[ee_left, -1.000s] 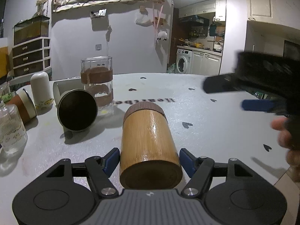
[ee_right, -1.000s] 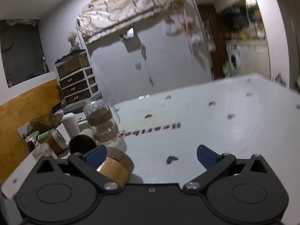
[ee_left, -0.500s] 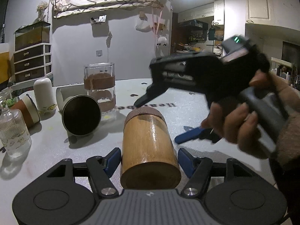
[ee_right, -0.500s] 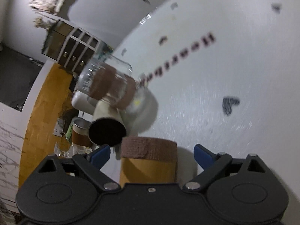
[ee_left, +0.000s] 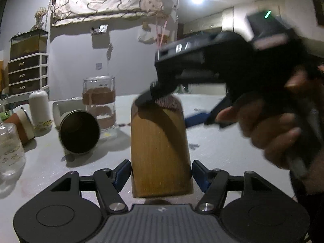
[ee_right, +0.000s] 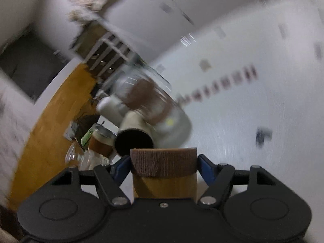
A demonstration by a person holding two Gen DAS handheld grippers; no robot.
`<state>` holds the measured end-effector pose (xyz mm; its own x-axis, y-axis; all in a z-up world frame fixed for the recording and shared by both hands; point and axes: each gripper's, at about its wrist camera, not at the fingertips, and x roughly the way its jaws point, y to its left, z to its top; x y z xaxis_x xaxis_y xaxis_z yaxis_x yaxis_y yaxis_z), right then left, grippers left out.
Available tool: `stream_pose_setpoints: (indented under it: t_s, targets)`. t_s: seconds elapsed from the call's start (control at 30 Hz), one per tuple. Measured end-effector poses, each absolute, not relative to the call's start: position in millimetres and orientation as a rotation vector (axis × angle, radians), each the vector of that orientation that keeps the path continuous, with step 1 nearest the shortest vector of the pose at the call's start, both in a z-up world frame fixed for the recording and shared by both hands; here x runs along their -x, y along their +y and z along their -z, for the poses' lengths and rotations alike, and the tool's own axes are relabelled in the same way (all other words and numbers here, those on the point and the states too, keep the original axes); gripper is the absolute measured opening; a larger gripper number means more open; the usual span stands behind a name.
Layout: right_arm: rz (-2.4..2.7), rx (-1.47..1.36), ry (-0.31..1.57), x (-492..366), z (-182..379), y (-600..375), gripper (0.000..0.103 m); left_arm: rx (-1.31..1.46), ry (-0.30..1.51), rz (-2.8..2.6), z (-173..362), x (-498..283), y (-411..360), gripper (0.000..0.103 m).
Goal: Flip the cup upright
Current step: 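Lift the bamboo cup with the left gripper while the right gripper grasps its rim end, then release the left gripper and carry the bamboo cup upright with the right gripper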
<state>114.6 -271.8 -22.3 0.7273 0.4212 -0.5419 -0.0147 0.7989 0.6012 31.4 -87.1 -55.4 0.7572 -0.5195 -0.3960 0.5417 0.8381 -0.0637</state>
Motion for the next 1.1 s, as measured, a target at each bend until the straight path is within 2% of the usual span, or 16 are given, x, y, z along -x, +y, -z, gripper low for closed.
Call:
stream_pose_setpoints:
  t_s: [0.13, 0.27, 0.53, 0.67, 0.73, 0.77, 0.8, 1.1]
  targets:
    - [-0.242, -0.307, 0.589, -74.4, -8.7, -242.6, 0.073, -0.051, 0.395, 0.615, 62.1, -31.6, -89.0, 0.066]
    - [-0.226, -0.129, 0.550, -49.2, -10.3, -224.6, 0.073, -0.064, 0.417, 0.624, 71.7, -33.4, -93.1, 0.066]
    - [-0.210, -0.012, 0.509, -26.5, -9.4, -207.9, 0.077, -0.092, 0.385, 0.606, 78.9, -28.8, -95.8, 0.066]
    - [-0.210, 0.014, 0.512, -35.6, -6.6, -204.2, 0.074, -0.080, 0.387, 0.607, 79.4, -28.7, -94.8, 0.066]
    - [-0.215, 0.022, 0.494, -35.4, -5.3, -203.7, 0.074, -0.062, 0.392, 0.600, 78.0, -29.8, -92.3, 0.075]
    - [-0.221, 0.023, 0.492, -35.5, -5.7, -204.7, 0.073, -0.059, 0.390, 0.587, 77.3, -30.2, -90.7, 0.086]
    - [-0.225, 0.024, 0.493, -36.3, -6.3, -207.5, 0.073, -0.053, 0.380, 0.572, 76.1, -29.6, -88.5, 0.089]
    - [0.029, -0.003, 0.424, -64.3, -20.0, -280.9, 0.073, -0.013, 0.377, 0.541, 71.9, -34.0, -79.4, 0.091]
